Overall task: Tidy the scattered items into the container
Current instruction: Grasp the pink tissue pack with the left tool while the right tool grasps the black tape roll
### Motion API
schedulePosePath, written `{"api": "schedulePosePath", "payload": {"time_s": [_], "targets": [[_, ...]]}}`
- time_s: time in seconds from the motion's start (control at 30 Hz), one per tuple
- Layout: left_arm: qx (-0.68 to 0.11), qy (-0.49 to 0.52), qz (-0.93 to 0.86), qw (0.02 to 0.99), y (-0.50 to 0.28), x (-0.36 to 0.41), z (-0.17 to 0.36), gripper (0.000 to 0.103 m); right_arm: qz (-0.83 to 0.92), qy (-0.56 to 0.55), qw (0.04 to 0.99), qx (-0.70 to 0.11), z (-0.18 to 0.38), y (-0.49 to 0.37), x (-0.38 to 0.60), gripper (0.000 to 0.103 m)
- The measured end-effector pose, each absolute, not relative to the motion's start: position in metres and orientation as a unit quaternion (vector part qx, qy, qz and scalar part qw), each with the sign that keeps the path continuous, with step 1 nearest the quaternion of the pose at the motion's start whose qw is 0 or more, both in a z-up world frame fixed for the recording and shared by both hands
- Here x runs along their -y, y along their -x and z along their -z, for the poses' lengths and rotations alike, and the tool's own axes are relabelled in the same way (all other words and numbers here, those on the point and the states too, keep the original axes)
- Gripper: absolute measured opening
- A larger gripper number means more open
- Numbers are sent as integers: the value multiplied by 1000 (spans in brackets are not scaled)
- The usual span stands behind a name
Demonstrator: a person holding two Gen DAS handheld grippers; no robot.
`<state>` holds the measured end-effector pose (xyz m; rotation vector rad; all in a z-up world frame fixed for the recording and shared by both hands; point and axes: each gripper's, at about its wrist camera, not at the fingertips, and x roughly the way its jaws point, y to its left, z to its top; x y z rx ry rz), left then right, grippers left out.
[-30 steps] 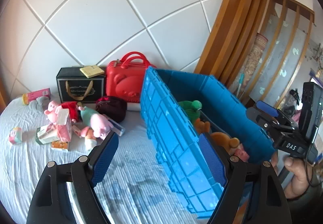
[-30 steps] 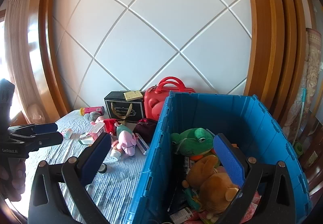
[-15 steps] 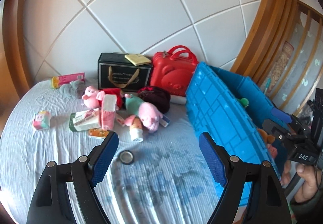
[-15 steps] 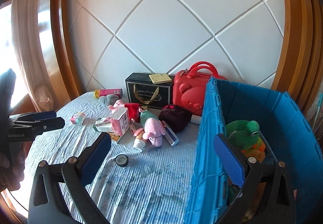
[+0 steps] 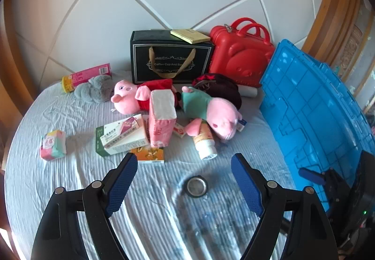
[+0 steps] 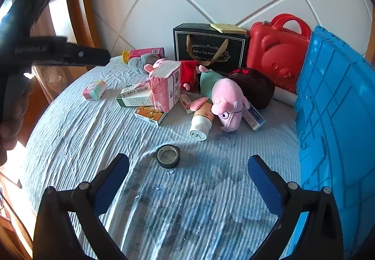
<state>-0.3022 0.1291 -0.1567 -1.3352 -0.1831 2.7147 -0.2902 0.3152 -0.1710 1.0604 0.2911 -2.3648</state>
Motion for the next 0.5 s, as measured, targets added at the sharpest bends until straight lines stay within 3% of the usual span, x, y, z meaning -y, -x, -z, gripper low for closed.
{"api": "schedulePosePath", "payload": {"time_s": [0.2, 0.5], "targets": [[31, 466, -882, 61, 372, -131, 202, 82, 867, -408, 266, -107, 230, 314, -288, 103], [53, 492, -868, 42, 436, -119, 244, 82, 856, -426, 263, -127, 283, 341, -257, 103]]}}
